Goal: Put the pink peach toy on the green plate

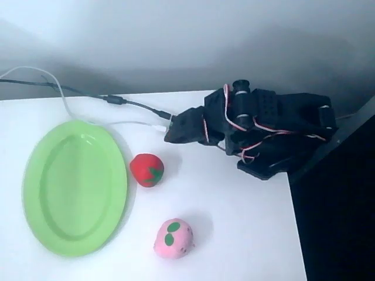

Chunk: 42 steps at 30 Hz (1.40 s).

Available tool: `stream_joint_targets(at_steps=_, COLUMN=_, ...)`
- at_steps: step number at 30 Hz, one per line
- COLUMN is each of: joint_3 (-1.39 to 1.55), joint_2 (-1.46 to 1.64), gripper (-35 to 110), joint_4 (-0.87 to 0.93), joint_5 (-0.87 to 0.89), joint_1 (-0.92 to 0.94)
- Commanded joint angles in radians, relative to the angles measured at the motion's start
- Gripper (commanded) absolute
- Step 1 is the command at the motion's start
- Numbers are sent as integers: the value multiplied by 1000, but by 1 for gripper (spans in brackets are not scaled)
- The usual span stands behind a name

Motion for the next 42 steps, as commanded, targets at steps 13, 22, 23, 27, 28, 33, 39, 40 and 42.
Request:
stream_joint_targets(at_steps=13, joint_3=-609, joint_2=-537, gripper=0, joint_4=-9, joint_5=339, joint_1=-383)
stream_joint_targets(at_steps=22, joint_3=-867, joint_2=-735, gripper=15, joint_4=95, joint_5=540, joint_1=-710)
stream_joint_targets(at_steps=23, joint_3=-877, joint_2=-753, gripper=18, joint_4=86, joint_5=551, joint_1=-732)
stream_joint_targets(at_steps=27, joint_3=-891, joint_2=-836, gripper=35, joint_4=8, joint_5=589, joint_1=-805)
stream_joint_targets(at_steps=28, joint_3=-896, joint_2=-865, gripper=37, joint_4=-15, joint_5=592, joint_1=-815)
stream_joint_targets(at_steps=33, joint_3=-907, joint_2=-1000, gripper=43, joint_4=-104, joint_5=627, joint_1=-870)
stream_joint_targets(at_steps=39, joint_3=-905, joint_2=-1141, gripper=47, joint_4=-143, joint_5=666, joint_1=-923)
stream_joint_targets(at_steps=40, joint_3=-911, joint_2=-1164, gripper=48, joint_4=-143, joint_5=666, joint_1=-927)
stream_joint_targets(at_steps=42, joint_3=-925, joint_2=-1210, gripper=47, joint_4=-143, joint_5=669, joint_1=-936)
